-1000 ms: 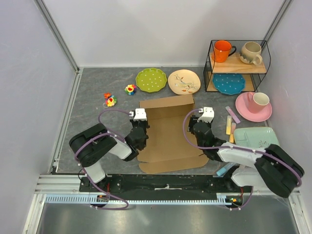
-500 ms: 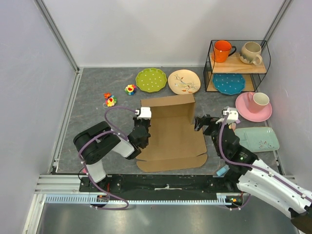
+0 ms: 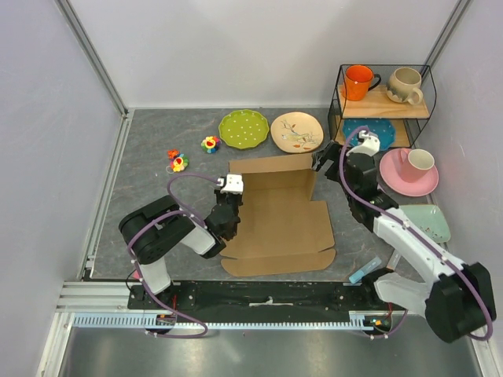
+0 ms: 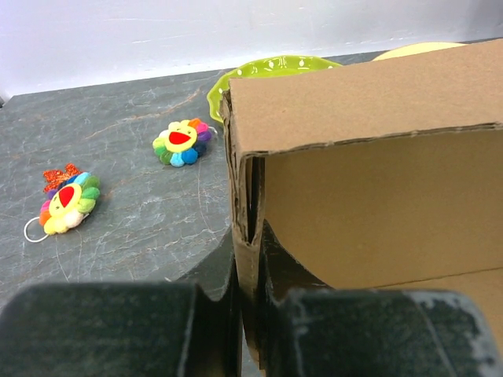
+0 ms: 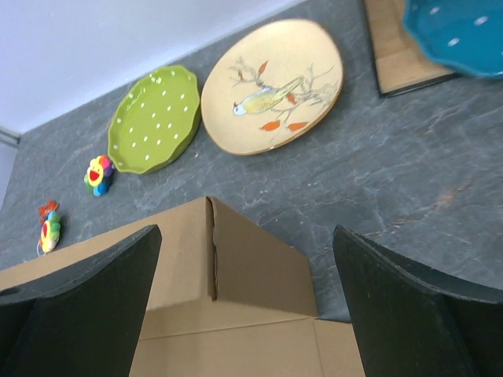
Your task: Fold the paper box
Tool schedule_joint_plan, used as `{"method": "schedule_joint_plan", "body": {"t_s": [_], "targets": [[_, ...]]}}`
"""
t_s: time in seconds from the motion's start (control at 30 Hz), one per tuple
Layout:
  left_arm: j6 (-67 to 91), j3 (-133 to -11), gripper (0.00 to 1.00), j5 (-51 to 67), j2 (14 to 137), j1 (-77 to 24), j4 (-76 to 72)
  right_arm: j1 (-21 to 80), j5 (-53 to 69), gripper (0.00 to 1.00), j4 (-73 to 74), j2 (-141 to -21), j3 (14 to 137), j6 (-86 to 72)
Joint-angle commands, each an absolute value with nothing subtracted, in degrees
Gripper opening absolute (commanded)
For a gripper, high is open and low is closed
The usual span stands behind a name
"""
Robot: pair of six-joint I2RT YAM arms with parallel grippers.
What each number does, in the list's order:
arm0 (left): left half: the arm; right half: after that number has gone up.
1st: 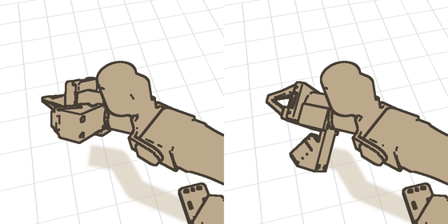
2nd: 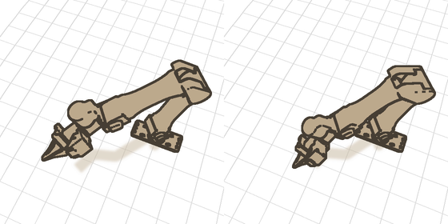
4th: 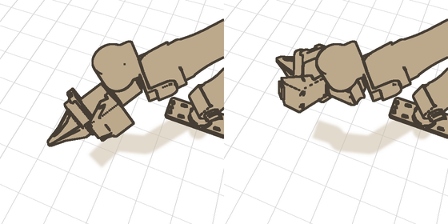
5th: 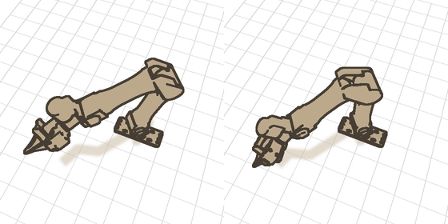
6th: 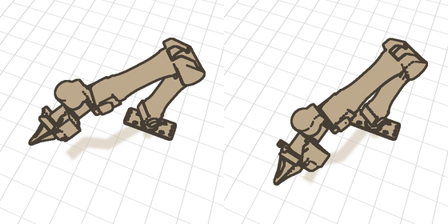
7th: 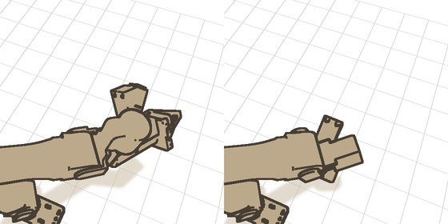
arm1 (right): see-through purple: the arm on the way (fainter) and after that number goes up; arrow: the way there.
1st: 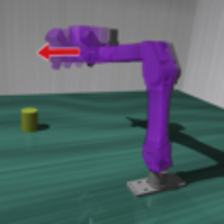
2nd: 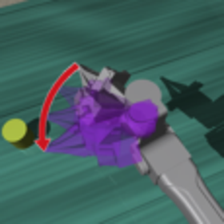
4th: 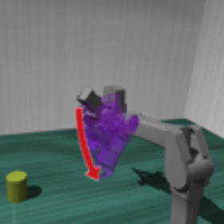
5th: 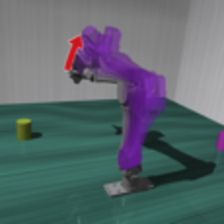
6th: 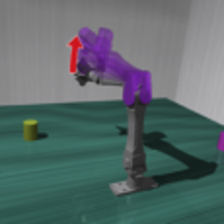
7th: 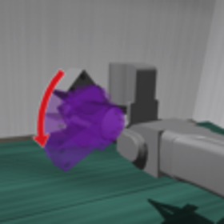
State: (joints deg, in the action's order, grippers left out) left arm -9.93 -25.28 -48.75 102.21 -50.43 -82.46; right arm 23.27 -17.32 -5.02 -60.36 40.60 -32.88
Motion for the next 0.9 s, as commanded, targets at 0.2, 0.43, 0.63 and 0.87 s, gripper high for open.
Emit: {"method": "schedule_joint_plan", "body": {"t_s": [0.2, 0.43, 0.63, 0.87], "targets": [[-7.56, -22.76, 0.05, -45.18, 101.79, -50.71, -83.68, 19.07, -2.02, 0.97, -16.79, -69.95, 41.57, -35.95], [-3.17, -21.62, 0.31, -42.63, 94.41, -50.71, -73.23, 19.16, -2.2, 0.91, -17.84, -71.37, 37.8, -35.42], [-2.29, -21.62, 0.56, -40.52, 88.26, -50.71, -65.58, 19.07, -3.43, 0.89, -18.37, -70.66, 34.63, -34.8], [0.95, -21.71, 0.64, -35.09, 74.75, -50.71, -45.93, 19.07, -4.13, 0.88, -18.81, -69.96, 32.52, -34.01]]}}
